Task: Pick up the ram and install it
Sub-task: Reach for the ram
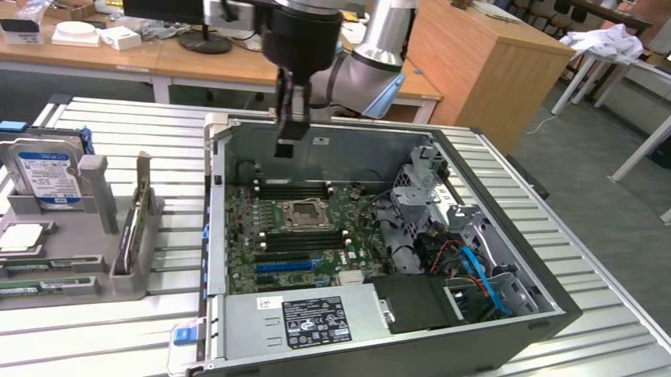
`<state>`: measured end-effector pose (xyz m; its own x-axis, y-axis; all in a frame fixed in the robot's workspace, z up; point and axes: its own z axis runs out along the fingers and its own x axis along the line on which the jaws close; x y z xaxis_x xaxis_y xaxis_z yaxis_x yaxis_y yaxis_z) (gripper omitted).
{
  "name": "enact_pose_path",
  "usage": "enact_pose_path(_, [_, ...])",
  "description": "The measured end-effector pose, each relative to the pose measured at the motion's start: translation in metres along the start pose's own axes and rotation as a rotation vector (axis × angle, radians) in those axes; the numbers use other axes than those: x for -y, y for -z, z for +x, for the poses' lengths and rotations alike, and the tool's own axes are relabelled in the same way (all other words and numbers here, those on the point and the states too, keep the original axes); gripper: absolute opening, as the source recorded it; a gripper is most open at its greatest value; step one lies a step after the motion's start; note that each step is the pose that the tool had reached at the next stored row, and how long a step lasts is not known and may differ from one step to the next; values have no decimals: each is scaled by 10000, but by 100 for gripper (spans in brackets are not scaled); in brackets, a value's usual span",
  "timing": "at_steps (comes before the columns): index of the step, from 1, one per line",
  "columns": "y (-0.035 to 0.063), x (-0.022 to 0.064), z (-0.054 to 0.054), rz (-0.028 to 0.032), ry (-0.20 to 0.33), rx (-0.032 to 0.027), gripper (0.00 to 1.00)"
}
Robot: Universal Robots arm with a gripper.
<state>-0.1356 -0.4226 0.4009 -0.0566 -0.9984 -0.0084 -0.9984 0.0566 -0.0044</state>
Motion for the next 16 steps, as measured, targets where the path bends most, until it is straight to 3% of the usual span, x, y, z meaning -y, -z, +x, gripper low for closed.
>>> enact_pose_path(16, [-3, -725, 41, 18, 0, 2, 10])
